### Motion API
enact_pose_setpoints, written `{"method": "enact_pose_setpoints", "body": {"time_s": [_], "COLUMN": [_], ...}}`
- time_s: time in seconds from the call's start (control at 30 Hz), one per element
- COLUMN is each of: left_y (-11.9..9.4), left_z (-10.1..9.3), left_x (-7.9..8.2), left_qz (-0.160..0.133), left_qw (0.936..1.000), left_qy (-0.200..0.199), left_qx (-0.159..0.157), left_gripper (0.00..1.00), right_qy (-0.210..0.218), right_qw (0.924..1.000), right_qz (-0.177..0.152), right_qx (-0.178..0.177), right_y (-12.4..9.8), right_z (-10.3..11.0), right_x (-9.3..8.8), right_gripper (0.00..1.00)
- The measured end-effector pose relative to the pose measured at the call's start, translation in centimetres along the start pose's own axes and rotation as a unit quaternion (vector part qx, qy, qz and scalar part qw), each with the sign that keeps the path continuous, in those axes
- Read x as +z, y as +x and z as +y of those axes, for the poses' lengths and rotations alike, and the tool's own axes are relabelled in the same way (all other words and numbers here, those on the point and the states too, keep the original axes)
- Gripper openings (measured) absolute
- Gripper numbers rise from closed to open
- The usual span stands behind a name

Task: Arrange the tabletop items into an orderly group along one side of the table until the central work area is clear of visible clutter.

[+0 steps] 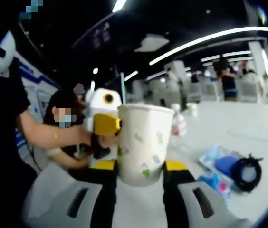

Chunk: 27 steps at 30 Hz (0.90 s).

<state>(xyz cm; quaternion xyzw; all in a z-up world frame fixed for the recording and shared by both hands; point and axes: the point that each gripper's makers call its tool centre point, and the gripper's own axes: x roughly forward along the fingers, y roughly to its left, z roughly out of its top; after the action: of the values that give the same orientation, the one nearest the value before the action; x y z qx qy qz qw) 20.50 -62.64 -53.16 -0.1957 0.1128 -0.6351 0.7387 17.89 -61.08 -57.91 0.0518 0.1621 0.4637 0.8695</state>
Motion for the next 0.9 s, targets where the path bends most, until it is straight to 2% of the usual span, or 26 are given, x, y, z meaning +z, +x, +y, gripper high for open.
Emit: {"method": "enact_pose_setpoints", "body": {"time_s": [0.23, 0.5, 0.9], "left_y": [0.05, 0.04, 0.24], "left_z": [-0.12, -0.43, -0.92], "left_x": [-0.82, -0.82, -0.28], "left_qz": [0.022, 0.024, 0.024], "left_qw": [0.9997, 0.9995, 0.9977], "left_qy": [0.009, 0.021, 0.062], "left_qx": [0.002, 0.003, 0.009], "left_gripper": [0.42, 0.4, 0.38], "right_qy": [-0.025, -0.03, -0.027], "right_qw": [0.9994, 0.9992, 0.9992], "right_qz": [0.024, 0.027, 0.018], "right_qx": [-0.008, -0.008, -0.022], "right_y": [-0.12, -0.19, -0.33], "right_z": [-0.27, -0.2, -0.51], "right_x": [-0.72, -0.79, -0.41], "right_gripper": [0.34, 0.34, 0.35]}}
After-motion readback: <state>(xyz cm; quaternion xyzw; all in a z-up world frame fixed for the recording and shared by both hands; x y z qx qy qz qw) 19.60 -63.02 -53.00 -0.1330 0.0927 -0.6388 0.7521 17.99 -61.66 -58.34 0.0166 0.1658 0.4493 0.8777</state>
